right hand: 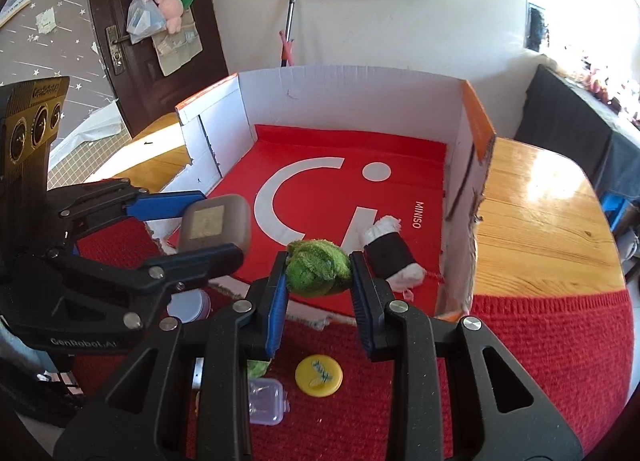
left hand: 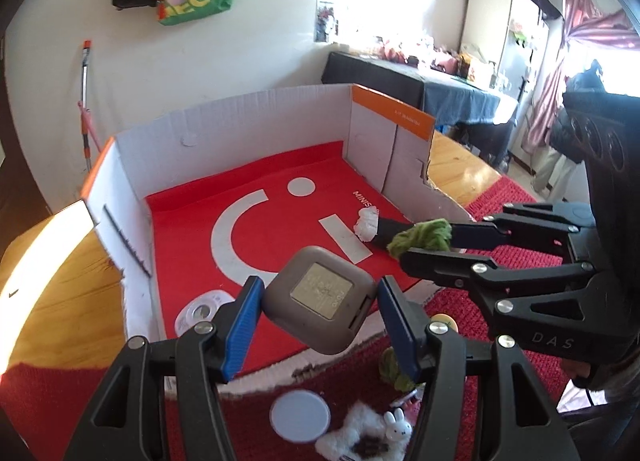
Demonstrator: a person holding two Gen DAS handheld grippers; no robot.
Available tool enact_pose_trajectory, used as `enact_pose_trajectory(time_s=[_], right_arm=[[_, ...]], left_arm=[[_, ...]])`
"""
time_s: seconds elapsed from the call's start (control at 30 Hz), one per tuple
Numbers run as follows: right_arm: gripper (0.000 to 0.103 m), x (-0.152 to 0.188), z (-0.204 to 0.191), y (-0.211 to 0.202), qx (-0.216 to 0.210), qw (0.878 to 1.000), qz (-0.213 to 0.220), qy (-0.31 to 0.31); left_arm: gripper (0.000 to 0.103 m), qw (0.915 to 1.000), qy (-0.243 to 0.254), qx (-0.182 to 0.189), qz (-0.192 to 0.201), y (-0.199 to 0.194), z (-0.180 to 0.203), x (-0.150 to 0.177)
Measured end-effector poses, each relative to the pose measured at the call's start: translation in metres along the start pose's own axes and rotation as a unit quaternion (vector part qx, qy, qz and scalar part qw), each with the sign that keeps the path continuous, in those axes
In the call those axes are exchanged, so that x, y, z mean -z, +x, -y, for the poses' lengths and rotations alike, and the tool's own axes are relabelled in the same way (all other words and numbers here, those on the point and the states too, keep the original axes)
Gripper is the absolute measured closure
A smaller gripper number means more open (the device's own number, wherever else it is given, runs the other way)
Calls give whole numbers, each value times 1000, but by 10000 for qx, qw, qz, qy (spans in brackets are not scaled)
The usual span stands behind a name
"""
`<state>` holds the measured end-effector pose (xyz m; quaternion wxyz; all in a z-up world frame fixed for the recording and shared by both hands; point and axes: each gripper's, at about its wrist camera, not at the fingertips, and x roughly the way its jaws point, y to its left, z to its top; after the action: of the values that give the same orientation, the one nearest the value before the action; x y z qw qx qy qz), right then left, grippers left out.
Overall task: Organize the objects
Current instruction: 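Carry the grey case and green yarn ball into the orange box with both tools, then lower and release the grey case and green yarn ball onto the red sheet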
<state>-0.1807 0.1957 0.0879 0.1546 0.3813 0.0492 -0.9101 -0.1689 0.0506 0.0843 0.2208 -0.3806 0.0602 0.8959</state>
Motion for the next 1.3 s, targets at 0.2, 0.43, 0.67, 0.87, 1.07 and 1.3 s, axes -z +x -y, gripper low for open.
enact_pose_trajectory(time_s=[0.2,0.43,0.67,0.87,1.07,1.3], right_arm=[[75,-12,10,22,-210,9986,-492,-47],[75,-14,18,43,-310,9948,-968,-19],[75,-11,17,57,-343,9918,-1233,-44],[75,-9,15,61,-314,9903,-1349,-91],[75,-7,12,61,-288,9901,-1367,-148],[75,-7,12,58,-237,9899,-1380,-214]], left_arm=[[42,9983,235,190,-490,23,-4,-9],[42,9952,442,277,-832,40,-7,-12],[42,9917,523,368,-1119,55,-9,-13],[42,9898,410,506,-1266,62,-16,-9],[41,9887,408,628,-1297,62,-19,-8],[41,9875,382,736,-1339,66,-22,-8]])
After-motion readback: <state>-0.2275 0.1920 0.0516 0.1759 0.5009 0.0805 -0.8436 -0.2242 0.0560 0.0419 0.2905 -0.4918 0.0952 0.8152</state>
